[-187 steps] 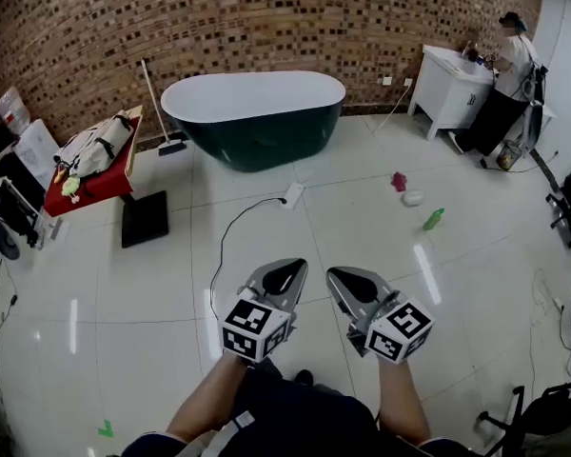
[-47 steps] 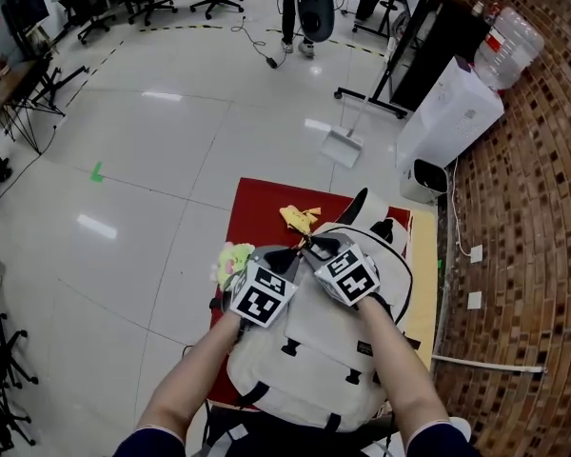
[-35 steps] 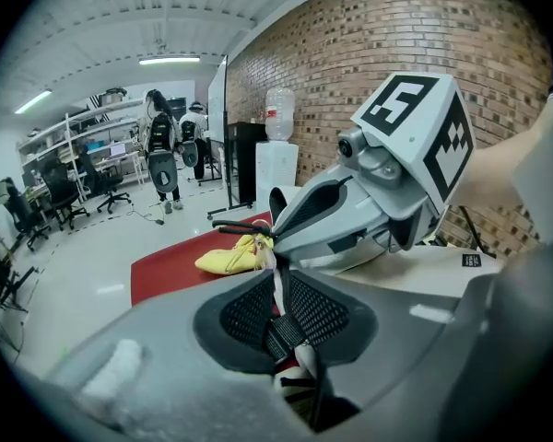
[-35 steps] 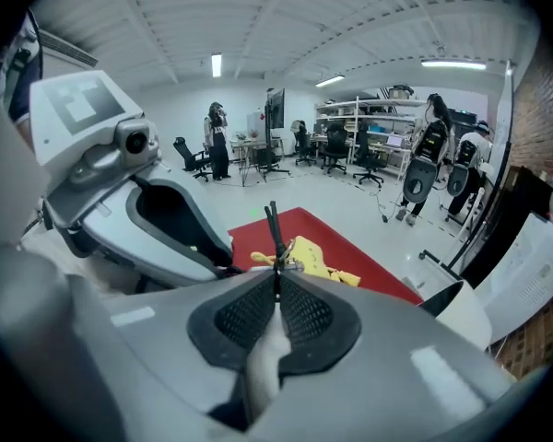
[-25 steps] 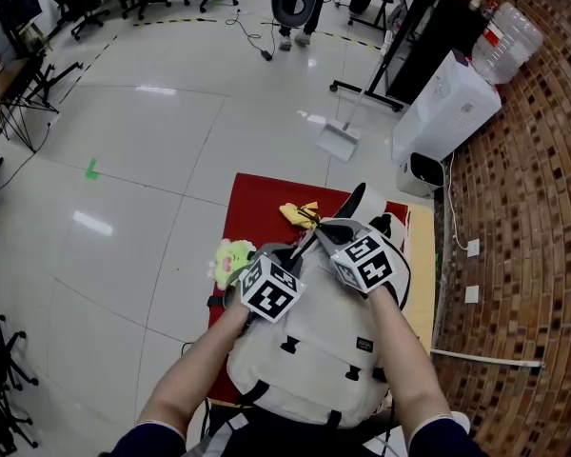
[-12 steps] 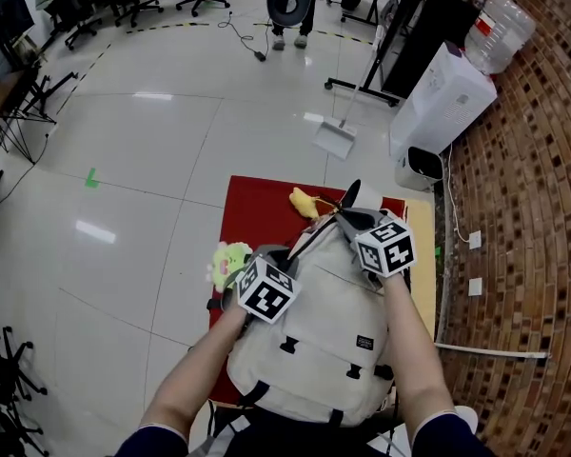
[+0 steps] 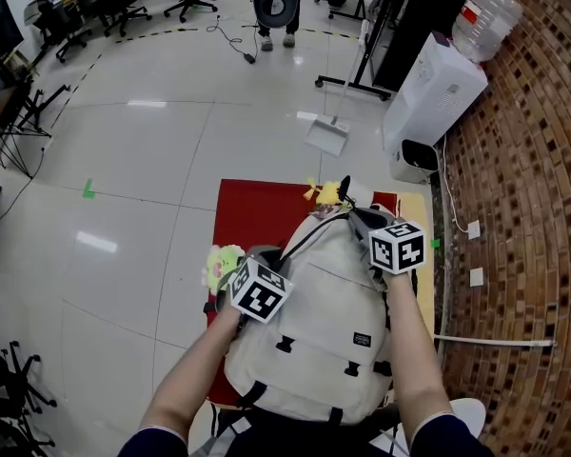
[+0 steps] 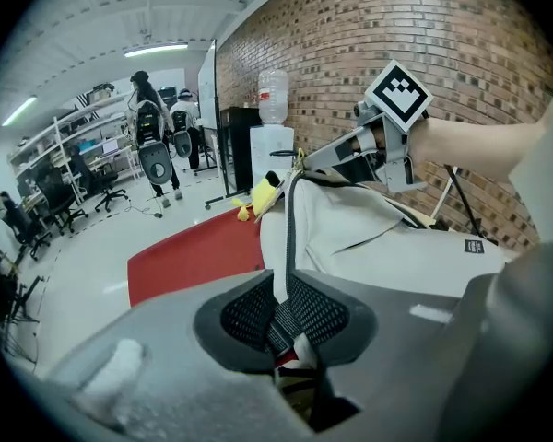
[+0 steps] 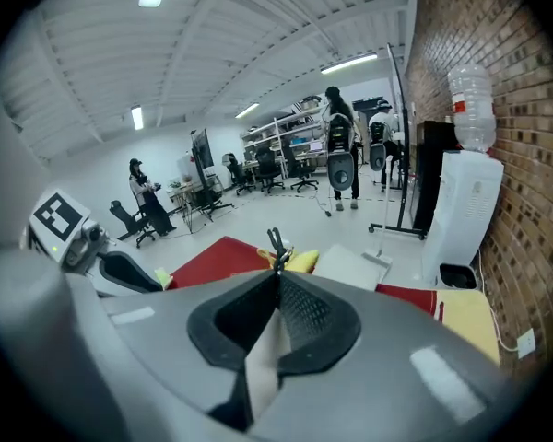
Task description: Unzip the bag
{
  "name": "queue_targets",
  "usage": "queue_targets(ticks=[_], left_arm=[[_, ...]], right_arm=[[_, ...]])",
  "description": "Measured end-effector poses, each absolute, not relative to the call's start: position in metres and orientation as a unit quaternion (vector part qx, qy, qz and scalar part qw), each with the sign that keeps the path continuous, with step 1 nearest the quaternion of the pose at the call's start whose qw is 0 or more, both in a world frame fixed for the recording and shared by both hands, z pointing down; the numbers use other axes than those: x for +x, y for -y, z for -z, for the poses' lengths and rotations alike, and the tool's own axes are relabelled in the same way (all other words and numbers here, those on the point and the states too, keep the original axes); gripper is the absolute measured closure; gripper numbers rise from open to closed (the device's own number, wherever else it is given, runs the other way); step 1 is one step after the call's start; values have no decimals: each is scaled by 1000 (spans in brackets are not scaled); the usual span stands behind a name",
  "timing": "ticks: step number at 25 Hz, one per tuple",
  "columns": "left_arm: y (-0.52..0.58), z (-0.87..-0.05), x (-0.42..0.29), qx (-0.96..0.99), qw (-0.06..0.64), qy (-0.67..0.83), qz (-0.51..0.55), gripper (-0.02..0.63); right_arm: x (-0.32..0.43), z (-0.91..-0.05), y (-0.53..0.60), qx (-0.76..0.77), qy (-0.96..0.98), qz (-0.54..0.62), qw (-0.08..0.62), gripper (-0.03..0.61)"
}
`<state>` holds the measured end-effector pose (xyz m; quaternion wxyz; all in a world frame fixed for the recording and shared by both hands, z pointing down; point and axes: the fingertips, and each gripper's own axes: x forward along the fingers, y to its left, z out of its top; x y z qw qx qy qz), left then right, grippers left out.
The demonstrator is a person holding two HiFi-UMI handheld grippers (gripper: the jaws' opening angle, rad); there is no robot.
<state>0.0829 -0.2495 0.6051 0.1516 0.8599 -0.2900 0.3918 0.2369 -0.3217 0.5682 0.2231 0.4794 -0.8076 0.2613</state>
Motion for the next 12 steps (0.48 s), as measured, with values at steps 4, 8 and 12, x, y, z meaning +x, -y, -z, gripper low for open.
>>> queue_targets(ticks=[4, 8, 12], left_arm=[[255, -586, 92, 869, 133, 283, -383, 557], [276, -554, 137, 892, 81, 263, -358, 555], [295, -564, 174, 885, 23, 237, -399, 549]], right_arm=[[249, -568, 313, 497, 798, -272, 206, 557], [252, -565, 307, 508, 794, -274, 192, 557], [248, -560, 300, 516, 792, -277, 172, 558]])
